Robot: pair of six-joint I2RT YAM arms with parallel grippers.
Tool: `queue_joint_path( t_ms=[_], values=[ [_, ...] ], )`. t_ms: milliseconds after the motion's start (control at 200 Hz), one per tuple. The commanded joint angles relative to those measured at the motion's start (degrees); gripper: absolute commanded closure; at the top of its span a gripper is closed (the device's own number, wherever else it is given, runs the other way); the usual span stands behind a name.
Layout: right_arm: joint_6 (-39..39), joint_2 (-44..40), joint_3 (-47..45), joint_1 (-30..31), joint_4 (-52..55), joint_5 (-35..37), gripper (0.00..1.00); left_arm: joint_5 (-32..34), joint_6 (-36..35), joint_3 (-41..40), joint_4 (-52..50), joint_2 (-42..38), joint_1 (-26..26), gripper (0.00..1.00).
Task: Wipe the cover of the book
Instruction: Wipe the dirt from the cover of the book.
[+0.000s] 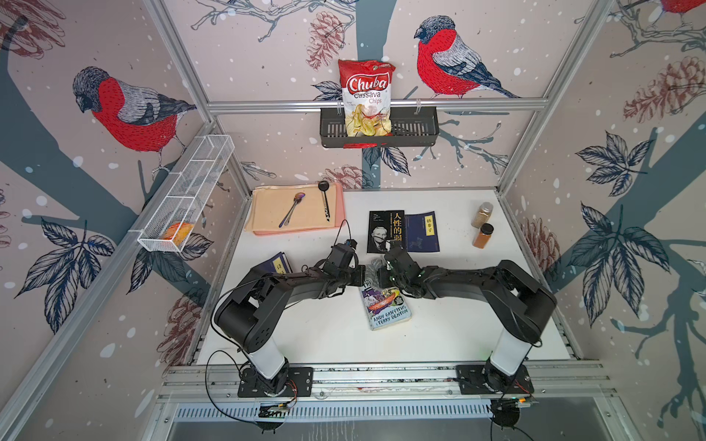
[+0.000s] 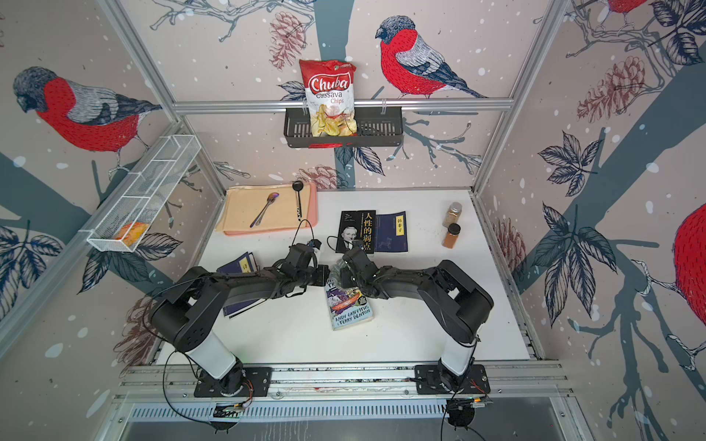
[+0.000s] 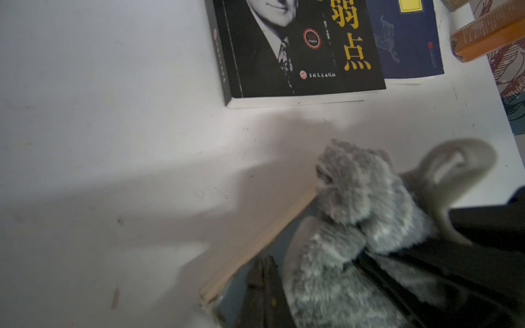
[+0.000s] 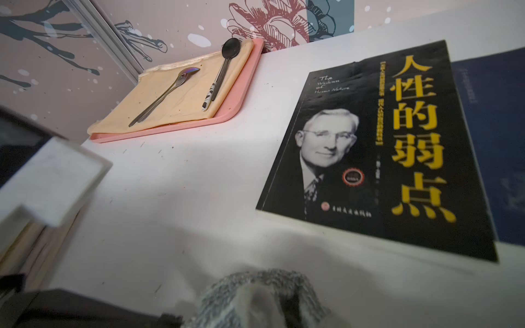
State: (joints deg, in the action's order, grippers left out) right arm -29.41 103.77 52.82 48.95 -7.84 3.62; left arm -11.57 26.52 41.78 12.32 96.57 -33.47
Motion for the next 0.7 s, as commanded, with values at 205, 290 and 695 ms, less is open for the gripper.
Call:
queue_joint_path(
  t_ms=[205,290,695],
  values=[
    [-5.9,-11.6,-13.2,9.3,15.4,11.2,0.89,0.9,-1.1,-1.2,-6.6,4.0,0.7,1.00],
    [-10.7,-16.9,-17.4,12.6,18.2,11.6,0.89,0.9,-0.8,-2.2,-5.9,3.7,0.8,1.00],
    [-6.5,-5.0,-13.5,4.2,5.6,7.4,0.91,-0.1,-0.8,-4.7,-3.4,3.7,1.1,1.00]
  ],
)
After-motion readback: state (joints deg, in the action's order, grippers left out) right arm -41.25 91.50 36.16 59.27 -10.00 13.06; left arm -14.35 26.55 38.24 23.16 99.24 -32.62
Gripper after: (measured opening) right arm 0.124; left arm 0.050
